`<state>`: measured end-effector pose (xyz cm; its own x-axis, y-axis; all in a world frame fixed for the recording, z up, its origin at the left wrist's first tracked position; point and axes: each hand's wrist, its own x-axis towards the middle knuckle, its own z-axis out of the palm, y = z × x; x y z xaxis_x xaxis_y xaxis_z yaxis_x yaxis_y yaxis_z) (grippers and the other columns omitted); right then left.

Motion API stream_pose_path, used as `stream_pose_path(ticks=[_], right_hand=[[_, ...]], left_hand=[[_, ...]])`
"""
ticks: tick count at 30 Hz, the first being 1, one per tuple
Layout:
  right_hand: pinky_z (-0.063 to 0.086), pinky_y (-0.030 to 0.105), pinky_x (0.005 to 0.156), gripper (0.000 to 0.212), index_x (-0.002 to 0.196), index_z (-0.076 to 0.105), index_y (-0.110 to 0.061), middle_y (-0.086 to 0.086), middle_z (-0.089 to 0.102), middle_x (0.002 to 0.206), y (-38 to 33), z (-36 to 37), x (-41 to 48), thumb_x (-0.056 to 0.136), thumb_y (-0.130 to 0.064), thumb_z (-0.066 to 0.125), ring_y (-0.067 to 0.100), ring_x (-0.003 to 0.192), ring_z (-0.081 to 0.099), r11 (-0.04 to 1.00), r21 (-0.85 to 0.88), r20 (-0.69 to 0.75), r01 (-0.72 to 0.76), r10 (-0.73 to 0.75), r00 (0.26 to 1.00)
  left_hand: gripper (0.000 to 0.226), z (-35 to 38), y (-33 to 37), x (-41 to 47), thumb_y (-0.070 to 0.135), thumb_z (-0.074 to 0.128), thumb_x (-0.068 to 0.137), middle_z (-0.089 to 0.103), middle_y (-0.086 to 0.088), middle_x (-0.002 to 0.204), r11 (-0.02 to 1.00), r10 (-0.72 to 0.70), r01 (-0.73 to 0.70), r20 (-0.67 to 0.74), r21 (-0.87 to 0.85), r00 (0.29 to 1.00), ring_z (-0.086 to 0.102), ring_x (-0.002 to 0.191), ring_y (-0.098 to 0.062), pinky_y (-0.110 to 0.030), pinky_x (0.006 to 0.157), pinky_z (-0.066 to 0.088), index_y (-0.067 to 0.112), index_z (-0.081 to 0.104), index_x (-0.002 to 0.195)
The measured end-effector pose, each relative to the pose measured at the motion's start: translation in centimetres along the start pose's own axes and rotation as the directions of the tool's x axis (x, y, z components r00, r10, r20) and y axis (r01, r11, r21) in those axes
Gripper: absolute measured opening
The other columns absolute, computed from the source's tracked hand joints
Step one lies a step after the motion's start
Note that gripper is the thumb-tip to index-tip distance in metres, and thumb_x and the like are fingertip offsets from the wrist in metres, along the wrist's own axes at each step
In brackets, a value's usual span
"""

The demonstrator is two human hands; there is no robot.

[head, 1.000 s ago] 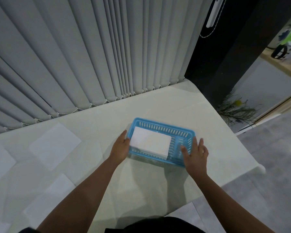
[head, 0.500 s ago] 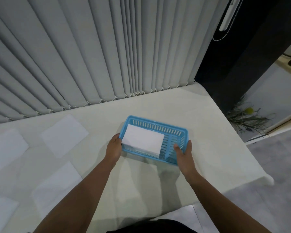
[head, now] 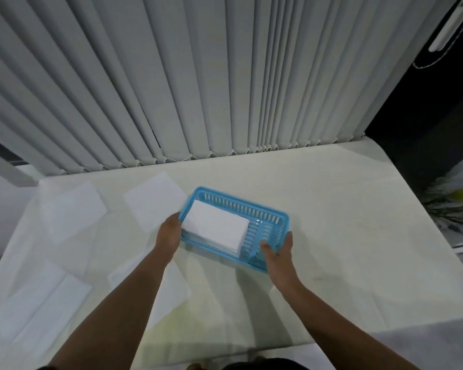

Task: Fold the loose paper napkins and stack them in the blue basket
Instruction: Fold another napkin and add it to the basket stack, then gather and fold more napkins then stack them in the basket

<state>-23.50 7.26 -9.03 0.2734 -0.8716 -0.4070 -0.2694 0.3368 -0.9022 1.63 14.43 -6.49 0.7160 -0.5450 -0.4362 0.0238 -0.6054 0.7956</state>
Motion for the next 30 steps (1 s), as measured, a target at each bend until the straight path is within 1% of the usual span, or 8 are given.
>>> stream_pose_path(ticks=[3,6,8,10,12,15,22,30], right_hand=[[0.045,0.045,0.103,0.075,0.148,0.014,-0.012,0.008,0.051,0.137,-0.3,1.6,-0.8,0.090,-0.020,0.062,0.024,0.123,0.053,1.000,-0.010,-0.039,-0.027,0.027,0.999],[0.031,0.049,0.112,0.081,0.150,0.012,-0.007,0.018,0.039,0.148,-0.4,2.9,-1.5,0.089,-0.024,0.063,0.031,0.134,0.041,0.993,-0.105,-0.133,-0.052,0.038,0.990],[0.018,0.046,0.117,0.086,0.152,0.009,-0.008,0.020,0.026,0.155,-0.4,3.9,-2.4,0.089,-0.036,0.061,0.034,0.140,0.027,0.904,-0.414,-0.262,-0.108,-0.005,0.965],[0.012,0.049,0.116,0.087,0.152,0.009,-0.008,0.020,0.012,0.158,-0.6,5.5,-3.5,0.088,-0.041,0.059,0.038,0.142,0.018,0.731,-0.674,-0.318,-0.109,-0.153,0.936],[0.011,0.054,0.115,0.087,0.152,0.012,-0.009,0.020,0.006,0.159,-1.2,7.5,-4.1,0.087,-0.040,0.060,0.041,0.143,0.015,0.640,-0.766,-0.275,-0.058,-0.246,0.929],[0.007,0.056,0.116,0.081,0.151,0.018,-0.011,0.020,0.005,0.159,-2.6,10.6,-3.5,0.087,-0.038,0.059,0.043,0.144,0.012,0.550,-0.835,-0.197,0.015,-0.324,0.925],[0.003,0.050,0.117,0.066,0.150,0.023,-0.021,0.011,0.006,0.161,-8.2,19.0,1.4,0.091,-0.036,0.048,0.034,0.146,0.008,0.394,-0.891,0.064,0.224,-0.381,0.922],[0.010,0.046,0.119,0.058,0.149,0.022,-0.019,0.005,0.015,0.160,-12.4,27.5,9.0,0.095,-0.031,0.039,0.031,0.145,0.014,0.154,-0.875,0.425,0.459,-0.209,0.881]], left_hand=[[0.034,-1.3,-0.6,0.9,0.021,0.032,0.089,0.067,-0.008,0.095,0.999,0.019,-0.020,0.041,0.036,0.999,0.060,0.089,-0.027,-0.047,0.089,0.050,0.020,0.066,0.087],[0.033,-2.0,-1.0,1.7,0.022,0.033,0.087,0.066,-0.003,0.088,0.996,0.062,-0.067,0.097,0.052,0.993,0.060,0.087,-0.026,-0.047,0.087,0.051,0.025,0.065,0.077],[0.037,-2.3,-1.2,2.2,0.019,0.033,0.086,0.065,0.000,0.080,0.997,0.060,-0.065,0.131,0.035,0.990,0.060,0.083,-0.025,-0.044,0.081,0.051,0.029,0.066,0.071],[0.041,-2.7,-1.4,2.5,0.019,0.035,0.086,0.067,0.003,0.077,0.999,0.041,-0.043,0.181,0.007,0.983,0.061,0.080,-0.023,-0.039,0.076,0.050,0.034,0.069,0.068],[0.039,-3.4,-1.5,2.8,0.020,0.035,0.091,0.070,0.000,0.094,0.995,0.081,-0.091,0.239,0.035,0.968,0.063,0.091,-0.024,-0.038,0.083,0.050,0.037,0.071,0.088],[0.037,-5.3,-1.7,4.1,0.021,0.031,0.100,0.056,-0.008,0.133,0.966,0.152,-0.187,0.197,0.177,0.969,0.055,0.118,-0.027,-0.039,0.105,0.042,0.017,0.052,0.130],[0.032,-11.9,-2.0,8.8,0.015,0.045,0.096,0.058,-0.012,0.131,0.890,0.253,-0.273,0.102,0.365,0.962,0.053,0.120,-0.028,-0.035,0.105,0.037,0.010,0.054,0.126],[0.037,-16.2,-1.8,13.4,0.021,0.049,0.093,0.057,-0.013,0.123,0.821,0.206,-0.215,0.076,0.529,0.976,0.051,0.119,-0.029,-0.041,0.102,0.042,0.017,0.050,0.129]])
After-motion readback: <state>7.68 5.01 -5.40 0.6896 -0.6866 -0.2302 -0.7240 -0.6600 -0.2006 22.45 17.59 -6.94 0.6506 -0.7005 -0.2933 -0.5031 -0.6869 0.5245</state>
